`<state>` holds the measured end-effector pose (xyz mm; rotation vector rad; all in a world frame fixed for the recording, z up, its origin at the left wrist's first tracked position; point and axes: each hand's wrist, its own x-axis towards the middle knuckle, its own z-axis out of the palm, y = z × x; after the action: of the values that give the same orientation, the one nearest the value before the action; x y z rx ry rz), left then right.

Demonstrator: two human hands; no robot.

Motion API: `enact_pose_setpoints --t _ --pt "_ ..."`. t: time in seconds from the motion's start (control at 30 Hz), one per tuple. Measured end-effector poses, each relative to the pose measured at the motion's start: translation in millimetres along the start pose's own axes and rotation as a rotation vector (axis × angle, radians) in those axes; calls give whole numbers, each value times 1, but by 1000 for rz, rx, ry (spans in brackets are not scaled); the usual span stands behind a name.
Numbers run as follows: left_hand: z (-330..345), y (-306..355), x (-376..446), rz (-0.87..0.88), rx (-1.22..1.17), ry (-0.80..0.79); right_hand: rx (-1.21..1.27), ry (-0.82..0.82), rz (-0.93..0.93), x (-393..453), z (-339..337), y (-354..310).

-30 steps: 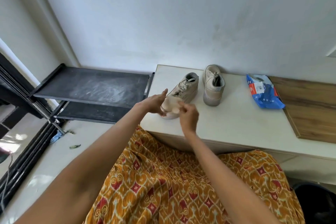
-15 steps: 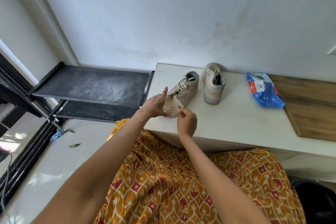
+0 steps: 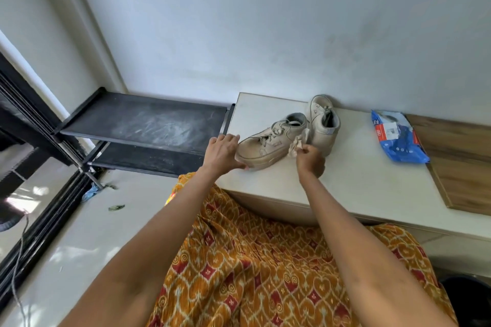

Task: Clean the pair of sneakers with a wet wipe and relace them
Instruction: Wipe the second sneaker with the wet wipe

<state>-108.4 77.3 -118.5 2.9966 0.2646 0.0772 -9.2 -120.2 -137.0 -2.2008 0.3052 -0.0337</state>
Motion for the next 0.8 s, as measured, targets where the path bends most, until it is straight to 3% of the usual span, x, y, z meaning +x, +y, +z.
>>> enact_pose_setpoints --t 0.3,0.5,0.63,0.8 --pt "-5 3 2 -20 25 -5 120 -16 -141 -79 37 9" --pt "-7 2 3 -1 42 -12 -7 -115 -432 -97 34 -1" --pt "-14 2 6 85 37 -20 170 11 -265 -64 15 -6" --pt "-38 39 39 191 -139 169 213 131 -149 -10 -7 -20"
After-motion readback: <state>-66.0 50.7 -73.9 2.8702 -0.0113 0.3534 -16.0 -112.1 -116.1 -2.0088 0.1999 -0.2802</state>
